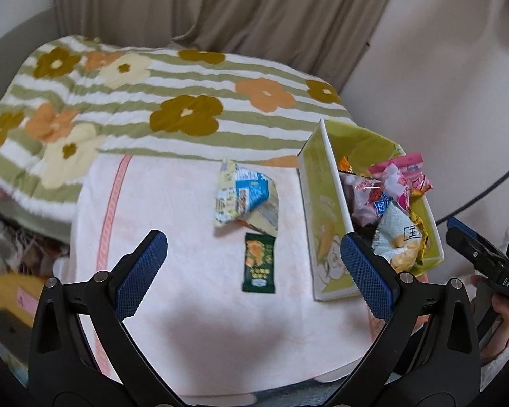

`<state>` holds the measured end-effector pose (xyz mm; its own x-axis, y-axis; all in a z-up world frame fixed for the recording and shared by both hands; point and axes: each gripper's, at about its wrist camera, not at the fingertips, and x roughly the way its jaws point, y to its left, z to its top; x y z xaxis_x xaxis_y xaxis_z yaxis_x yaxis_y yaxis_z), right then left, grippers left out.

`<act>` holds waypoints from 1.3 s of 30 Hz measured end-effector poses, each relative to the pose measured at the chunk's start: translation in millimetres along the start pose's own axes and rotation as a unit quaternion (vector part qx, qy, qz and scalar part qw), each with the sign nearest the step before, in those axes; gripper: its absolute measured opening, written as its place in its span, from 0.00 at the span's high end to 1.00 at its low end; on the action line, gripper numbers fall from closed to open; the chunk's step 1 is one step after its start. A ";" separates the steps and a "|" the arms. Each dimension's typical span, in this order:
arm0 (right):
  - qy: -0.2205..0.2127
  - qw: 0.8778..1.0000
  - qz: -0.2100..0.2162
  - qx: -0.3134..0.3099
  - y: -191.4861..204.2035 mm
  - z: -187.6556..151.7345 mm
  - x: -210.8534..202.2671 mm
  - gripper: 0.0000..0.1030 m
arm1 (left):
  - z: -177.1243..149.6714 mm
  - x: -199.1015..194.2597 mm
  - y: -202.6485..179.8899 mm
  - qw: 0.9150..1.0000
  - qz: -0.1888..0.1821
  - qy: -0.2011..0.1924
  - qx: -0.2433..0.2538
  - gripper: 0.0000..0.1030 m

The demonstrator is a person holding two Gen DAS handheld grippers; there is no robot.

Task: Organize snacks
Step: 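Move both tools toward the last two snacks on the table, then grasp the blue-white milk bag with the left tool while the right tool grasps the green cracker packet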

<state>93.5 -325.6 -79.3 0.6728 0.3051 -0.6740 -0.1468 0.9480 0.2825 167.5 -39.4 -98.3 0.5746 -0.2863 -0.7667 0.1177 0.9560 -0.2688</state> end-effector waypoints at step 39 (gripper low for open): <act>0.130 0.974 -0.157 0.094 102.9 -83.0 207.4 0.17 | 64.7 261.5 -42.7 0.816 -0.153 0.273 0.486 0.07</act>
<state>157.8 -157.2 -246.6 0.4525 0.0382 -0.8910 0.1889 0.9723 0.1376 365.2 -150.9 -249.6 -0.0179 -0.2540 -0.9670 0.9273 0.3575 -0.1111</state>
